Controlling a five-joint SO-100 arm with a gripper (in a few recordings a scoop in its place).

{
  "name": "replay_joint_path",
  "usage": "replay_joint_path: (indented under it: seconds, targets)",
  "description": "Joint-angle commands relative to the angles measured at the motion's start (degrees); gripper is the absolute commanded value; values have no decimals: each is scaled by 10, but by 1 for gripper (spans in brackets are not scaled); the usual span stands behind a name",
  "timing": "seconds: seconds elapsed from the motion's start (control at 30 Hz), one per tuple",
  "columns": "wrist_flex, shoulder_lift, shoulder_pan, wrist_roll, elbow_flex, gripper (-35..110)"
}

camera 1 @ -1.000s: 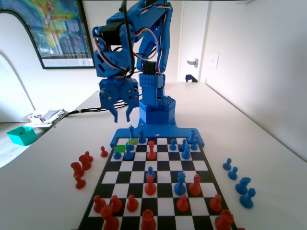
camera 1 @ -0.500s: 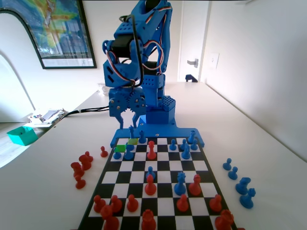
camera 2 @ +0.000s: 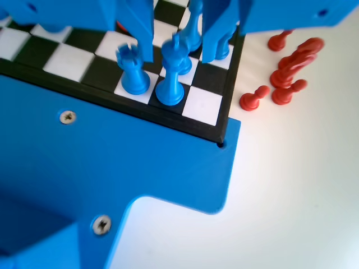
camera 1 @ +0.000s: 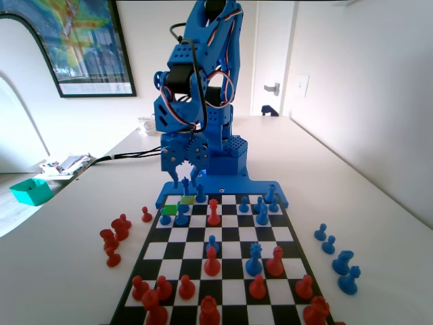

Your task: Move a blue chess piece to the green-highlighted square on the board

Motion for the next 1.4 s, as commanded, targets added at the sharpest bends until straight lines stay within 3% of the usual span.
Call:
replay_joint_path:
  seconds: [0.0,0.4,1.0,1.37]
  targets:
    - [-18,4,7,-13,11,14]
    - [-62,4,4,-25,47,10]
    - [-47,4,21,-85,48,3]
    - [107,-1,46,-134,-52,1]
